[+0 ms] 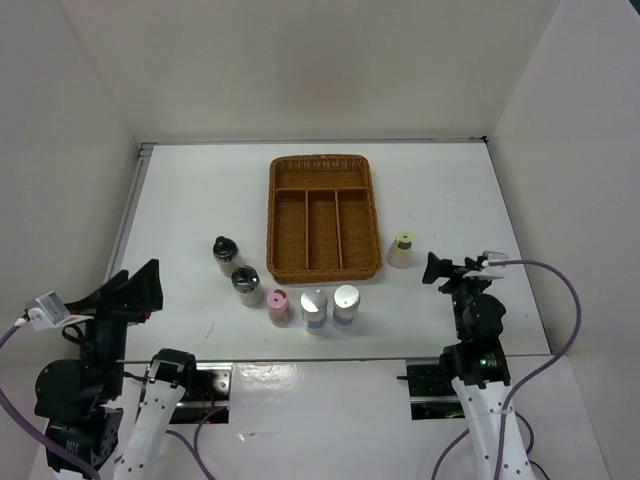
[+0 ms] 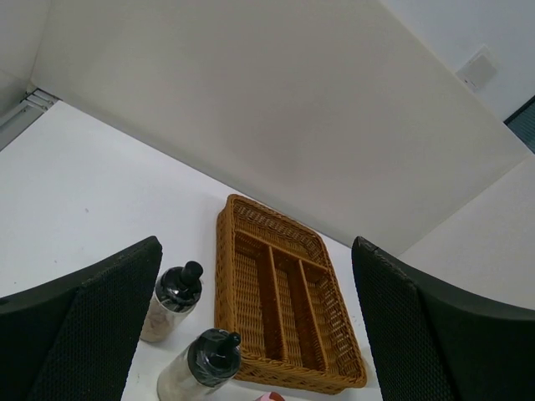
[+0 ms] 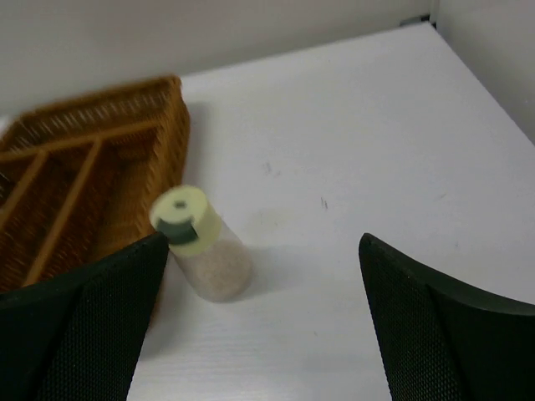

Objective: Organize the condiment bottles

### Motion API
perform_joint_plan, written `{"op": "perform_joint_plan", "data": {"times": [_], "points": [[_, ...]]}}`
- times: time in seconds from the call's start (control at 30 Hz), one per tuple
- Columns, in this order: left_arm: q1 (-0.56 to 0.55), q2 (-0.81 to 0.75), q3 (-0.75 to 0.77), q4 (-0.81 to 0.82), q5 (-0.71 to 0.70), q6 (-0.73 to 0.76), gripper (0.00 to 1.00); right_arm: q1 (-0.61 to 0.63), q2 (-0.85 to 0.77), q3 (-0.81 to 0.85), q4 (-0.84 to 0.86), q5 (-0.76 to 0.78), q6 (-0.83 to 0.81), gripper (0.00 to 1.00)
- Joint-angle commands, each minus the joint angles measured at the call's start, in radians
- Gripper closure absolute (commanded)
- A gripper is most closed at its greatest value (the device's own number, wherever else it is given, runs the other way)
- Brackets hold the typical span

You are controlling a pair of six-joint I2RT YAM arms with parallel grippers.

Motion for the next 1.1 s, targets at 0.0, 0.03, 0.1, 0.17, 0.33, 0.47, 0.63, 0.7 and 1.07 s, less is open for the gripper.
{"op": "perform_joint_plan", "data": {"times": [0.0,0.03,0.1,0.17,0.33,0.47,0.63,0.7,1.07], "points": [[0.005,-0.135,0.032,-0.002,-0.014,-0.017,0.0,-0.005,-0.082,0.163,0.044,0.071,0.231,0.01],[0.005,-0.135,0.032,-0.002,-0.014,-0.018,0.0,-0.005,-0.082,0.189,0.044,0.08,0.292,0.01],[0.005,-0.135,0.032,-0.012,0.01,-0.018,0.0,-0.005,-0.082,0.319,-0.066,0.08,0.458,0.01],[0.005,-0.135,0.032,-0.012,0.036,0.004,0.0,-0.005,-0.082,0.428,-0.158,0.041,0.516,0.01],[0.005,-0.135,0.032,0.034,0.099,0.033,0.0,0.004,-0.082,0.473,-0.338,-0.029,0.672,0.01],[0.005,-0.135,0.032,0.068,0.138,0.065,0.0,0.004,-0.082,0.484,-0.299,0.007,0.749,0.01],[-0.004,-0.126,-0.005,0.133,0.187,0.065,0.0,0.004,-0.082,0.453,-0.228,-0.071,0.689,0.01],[-0.013,-0.093,0.024,0.151,0.205,0.096,0.0,0.004,-0.082,0.453,-0.292,-0.099,0.688,0.01],[-0.023,0.568,0.31,-0.156,0.168,0.217,0.0,0.004,0.461,0.784,-0.231,-0.222,0.489,0.01]]}}
